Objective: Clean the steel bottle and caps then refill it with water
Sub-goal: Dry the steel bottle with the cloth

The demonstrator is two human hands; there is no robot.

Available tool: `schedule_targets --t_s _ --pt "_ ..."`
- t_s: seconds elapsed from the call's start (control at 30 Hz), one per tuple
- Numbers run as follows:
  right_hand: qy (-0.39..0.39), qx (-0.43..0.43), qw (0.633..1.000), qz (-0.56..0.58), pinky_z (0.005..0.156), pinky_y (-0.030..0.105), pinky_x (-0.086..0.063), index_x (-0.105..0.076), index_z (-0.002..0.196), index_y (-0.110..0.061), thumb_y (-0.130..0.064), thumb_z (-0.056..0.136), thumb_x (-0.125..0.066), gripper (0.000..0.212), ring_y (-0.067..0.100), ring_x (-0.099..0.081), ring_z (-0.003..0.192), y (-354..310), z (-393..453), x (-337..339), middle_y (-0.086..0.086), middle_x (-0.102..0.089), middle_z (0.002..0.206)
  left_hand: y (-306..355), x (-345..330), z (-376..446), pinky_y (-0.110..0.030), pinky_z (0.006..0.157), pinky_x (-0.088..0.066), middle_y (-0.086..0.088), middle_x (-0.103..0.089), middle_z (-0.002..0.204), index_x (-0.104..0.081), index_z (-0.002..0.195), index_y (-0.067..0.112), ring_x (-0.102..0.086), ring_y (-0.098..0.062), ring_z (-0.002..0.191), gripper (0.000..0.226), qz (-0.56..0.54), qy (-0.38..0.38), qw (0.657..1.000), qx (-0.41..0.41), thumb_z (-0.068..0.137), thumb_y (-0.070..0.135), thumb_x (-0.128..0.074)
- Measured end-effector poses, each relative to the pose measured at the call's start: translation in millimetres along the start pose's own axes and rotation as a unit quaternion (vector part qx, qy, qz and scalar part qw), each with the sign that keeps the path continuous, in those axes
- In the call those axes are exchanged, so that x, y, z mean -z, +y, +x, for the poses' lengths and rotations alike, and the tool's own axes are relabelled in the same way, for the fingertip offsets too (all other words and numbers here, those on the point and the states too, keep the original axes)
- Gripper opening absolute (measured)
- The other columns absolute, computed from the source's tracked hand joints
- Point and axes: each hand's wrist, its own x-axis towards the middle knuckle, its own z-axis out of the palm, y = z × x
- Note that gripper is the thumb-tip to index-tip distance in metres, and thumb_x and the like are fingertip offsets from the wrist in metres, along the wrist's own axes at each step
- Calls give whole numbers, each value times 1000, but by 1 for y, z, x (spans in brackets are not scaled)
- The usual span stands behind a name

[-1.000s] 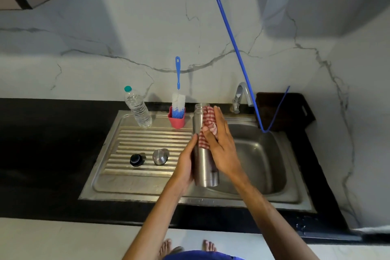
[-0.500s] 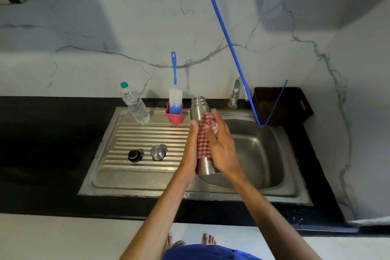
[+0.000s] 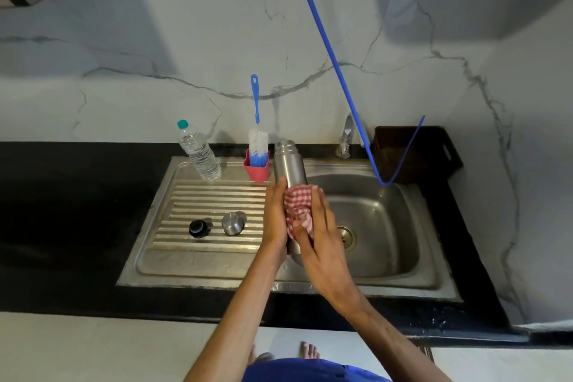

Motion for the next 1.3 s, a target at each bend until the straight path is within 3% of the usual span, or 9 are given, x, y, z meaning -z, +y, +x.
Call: schedule_targets --t_s 0.17,0.37,0.53,0.67,0.8,0.93,1.03,1.13,1.3 --pt "42 -4 998 44 109 28 -41 0 158 -50 -60 103 -33 65 9 -30 147 -11 23 16 -15 0 169 -9 1 -25 -23 92 -57 -5 -74 128 -58 140 17 -69 -21 122 49 61 -96 993 -23 114 42 -25" --pt "19 -138 954 265 101 26 -53 -53 139 -34 -44 105 -47 36 -3 -66 107 -18 76 41 -14 -67 120 -17 -5 -36 -39 98 -58 6 -69 133 -47 147 44 -70 -14 118 63 144 -70 984 -79 91 64 -67" --pt "-15 -194 939 285 76 16 -59 -61 111 -41 -39 103 -52 12 -1 -72 86 -9 24 22 -11 -75 103 2 -1 -8 -62 96 -58 -22 -73 120 -54 142 22 -73 -42 107 77 14 47 998 -48 84 70 -71" --pt "-72 -256 904 334 78 25 -59 -63 123 -30 -54 98 -49 37 13 -75 97 4 -12 16 -1 -77 109 15 17 0 -39 75 -63 -15 -77 111 -64 130 22 -78 -26 93 64 -35 139 989 -25 88 70 -62" --pt "-51 -265 893 360 78 34 -62 -64 123 -22 -51 99 -52 39 21 -76 89 -7 7 20 5 -78 101 2 14 -14 -34 72 -60 -15 -75 103 -64 123 12 -75 -20 87 55 -10 113 993 -19 102 57 -42" --pt "-45 -266 904 332 55 18 -56 -68 104 -19 -48 103 -49 35 10 -74 66 -13 31 33 -1 -77 76 -14 1 -30 -43 82 -63 -19 -73 113 -60 133 14 -76 -29 94 78 47 16 999 -9 79 68 -73" --pt "-14 -258 920 295 66 19 -60 -67 116 -23 -51 102 -47 36 4 -74 74 -7 27 33 1 -77 92 -7 -2 -33 -28 78 -62 -2 -68 119 -60 132 31 -75 -12 96 70 184 60 977 -92 75 65 -83" --pt "-2 -182 950 254 85 21 -58 -53 133 -41 -51 100 -50 34 5 -70 101 -3 20 25 -6 -67 122 -7 3 -34 -18 72 -58 0 -70 114 -50 141 34 -73 -4 93 46 187 73 970 -140 99 49 -63" --pt "35 -90 987 129 106 25 -41 -31 156 -36 -65 97 -47 68 5 -52 127 -10 43 26 -9 -50 144 -15 -17 -38 -37 92 -60 -1 -71 125 -53 139 27 -73 -15 111 37 116 6 989 -97 108 48 -47"
